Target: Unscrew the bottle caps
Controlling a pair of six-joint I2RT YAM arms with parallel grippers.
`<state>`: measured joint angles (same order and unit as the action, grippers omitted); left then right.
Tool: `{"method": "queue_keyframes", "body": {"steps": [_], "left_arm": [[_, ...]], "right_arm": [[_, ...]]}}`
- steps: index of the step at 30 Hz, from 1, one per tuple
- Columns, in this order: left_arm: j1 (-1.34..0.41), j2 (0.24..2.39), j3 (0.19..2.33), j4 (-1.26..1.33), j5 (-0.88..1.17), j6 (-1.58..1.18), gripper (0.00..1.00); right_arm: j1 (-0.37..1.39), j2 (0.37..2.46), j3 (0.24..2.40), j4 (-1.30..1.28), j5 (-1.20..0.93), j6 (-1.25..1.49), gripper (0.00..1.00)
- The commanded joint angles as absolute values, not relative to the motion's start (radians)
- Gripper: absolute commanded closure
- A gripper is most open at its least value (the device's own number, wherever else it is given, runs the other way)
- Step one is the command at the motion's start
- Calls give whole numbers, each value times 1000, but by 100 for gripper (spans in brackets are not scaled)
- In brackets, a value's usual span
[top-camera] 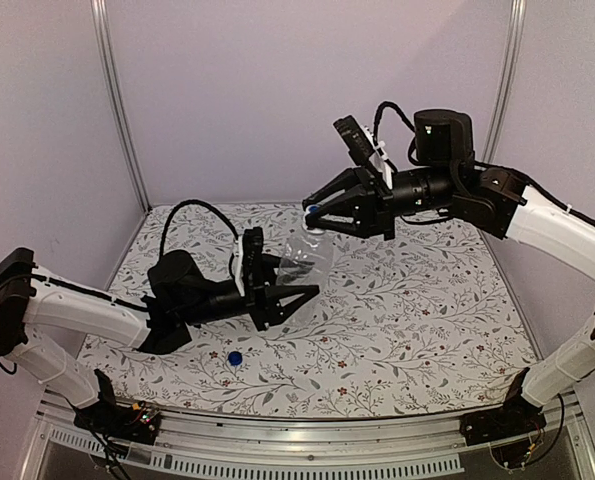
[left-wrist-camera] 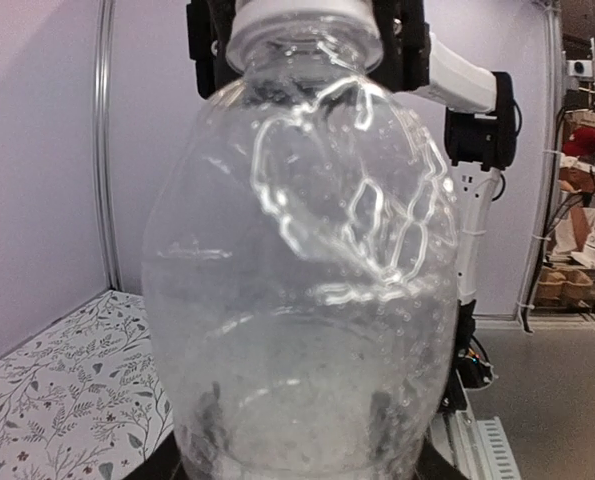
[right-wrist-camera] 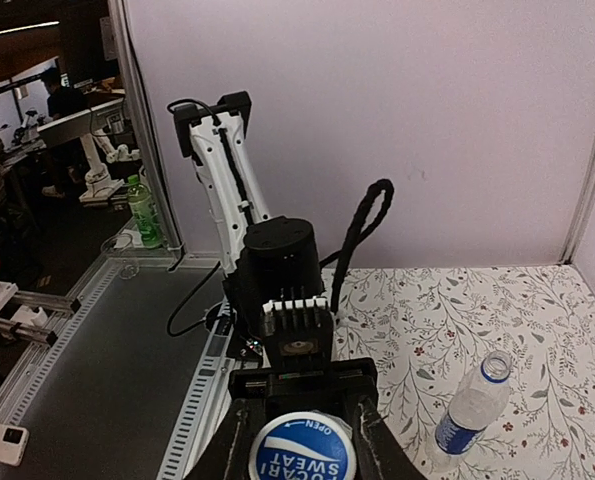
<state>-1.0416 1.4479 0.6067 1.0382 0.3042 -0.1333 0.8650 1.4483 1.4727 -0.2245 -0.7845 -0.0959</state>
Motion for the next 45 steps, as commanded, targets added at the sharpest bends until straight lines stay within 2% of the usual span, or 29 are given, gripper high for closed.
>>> {"method": "queue_keyframes", "body": {"steps": [1, 7, 11, 16, 23, 26, 36, 45], "left_arm": [[-1038, 1452, 610, 1100, 512, -149, 53], [-1031, 1467, 605, 1136, 538, -178, 54], [-1027, 1471, 604, 1143, 530, -183, 55], [-1023, 1473, 596, 1145, 501, -182, 56], [-1017, 1471, 589, 1145, 451, -183, 56], [-1015, 1467, 589, 1135, 396, -183, 56], [-1020, 1457, 607, 1046, 195, -168, 56], [-1055, 1454, 625, 993, 40, -117, 55]], "right_arm": [[817, 1477, 1489, -249, -1026, -193, 86], [796, 1501, 1495, -253, -1087, -202, 83], [796, 1508, 1496, -252, -1070, -191, 76], [796, 1496, 1486, -249, -993, -170, 60], [796, 1460, 1458, -227, -934, -126, 22], [797, 1431, 1440, -215, -908, -111, 12], [797, 1377, 1431, -166, -720, 12, 10], [855, 1412, 1475, -163, -358, 186, 12]]}}
